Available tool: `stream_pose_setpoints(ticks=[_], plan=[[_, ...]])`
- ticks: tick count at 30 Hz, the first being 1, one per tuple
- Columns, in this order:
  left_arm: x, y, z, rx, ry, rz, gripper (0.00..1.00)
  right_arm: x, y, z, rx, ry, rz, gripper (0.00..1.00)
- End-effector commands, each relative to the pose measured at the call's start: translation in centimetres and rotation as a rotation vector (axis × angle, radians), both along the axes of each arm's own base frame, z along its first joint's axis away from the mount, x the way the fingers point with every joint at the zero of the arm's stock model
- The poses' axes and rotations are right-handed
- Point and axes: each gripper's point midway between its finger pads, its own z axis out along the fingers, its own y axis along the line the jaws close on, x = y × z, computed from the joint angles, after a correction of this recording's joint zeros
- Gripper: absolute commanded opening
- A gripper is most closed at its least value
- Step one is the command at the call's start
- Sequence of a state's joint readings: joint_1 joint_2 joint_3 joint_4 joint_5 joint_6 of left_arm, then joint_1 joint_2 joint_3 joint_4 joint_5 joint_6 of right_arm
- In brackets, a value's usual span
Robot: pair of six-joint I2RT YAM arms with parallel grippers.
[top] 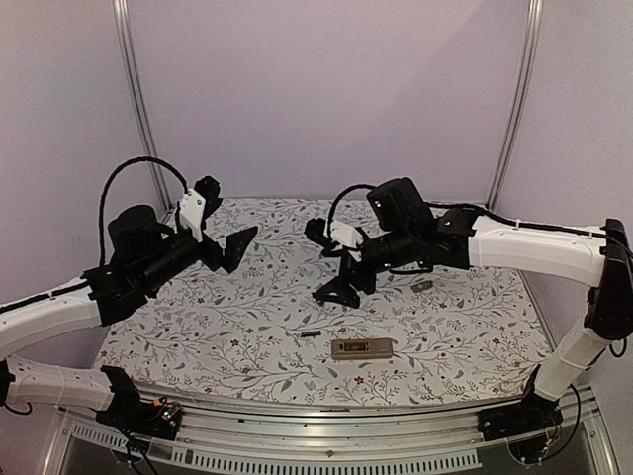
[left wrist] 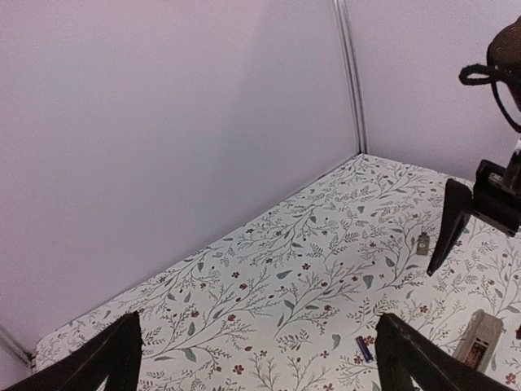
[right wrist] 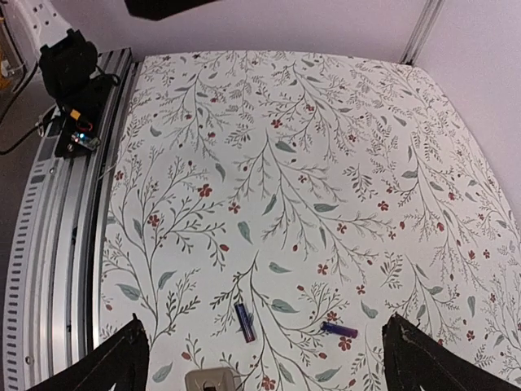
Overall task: Load the batteries into the remote control
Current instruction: Place the remote control without batteries at the center of the board, then pick up the battery at the center of the board.
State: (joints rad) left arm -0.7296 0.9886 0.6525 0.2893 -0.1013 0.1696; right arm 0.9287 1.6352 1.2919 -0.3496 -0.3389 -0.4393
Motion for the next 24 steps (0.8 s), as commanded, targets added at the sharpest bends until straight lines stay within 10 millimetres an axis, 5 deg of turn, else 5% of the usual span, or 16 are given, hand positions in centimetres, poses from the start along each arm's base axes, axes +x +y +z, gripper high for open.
stream_pose_setpoints(ticks=[1, 6, 12, 24], plan=[[1.5, 2.4, 1.5, -0.061, 0.013, 0.107, 1.00, 3.1, 2.7, 1.5, 0.140, 0.077, -0.111, 0.98], [1.8, 2.9, 1.1, -0.054, 0.023, 0.131, 1.00, 4.7, 3.7, -3.5, -0.035, 0.102, -0.179, 0.80], [1.9, 3.0, 1.1, -0.059, 0.028, 0.130, 1.00, 2.2, 5.5, -11.5, -0.323, 0.109, -0.096, 0.73], [2.0, 3.2, 1.0, -0.062, 0.031, 0.119, 1.00, 1.2, 3.1, -17.6, -0.487, 0.151, -0.095, 0.63]])
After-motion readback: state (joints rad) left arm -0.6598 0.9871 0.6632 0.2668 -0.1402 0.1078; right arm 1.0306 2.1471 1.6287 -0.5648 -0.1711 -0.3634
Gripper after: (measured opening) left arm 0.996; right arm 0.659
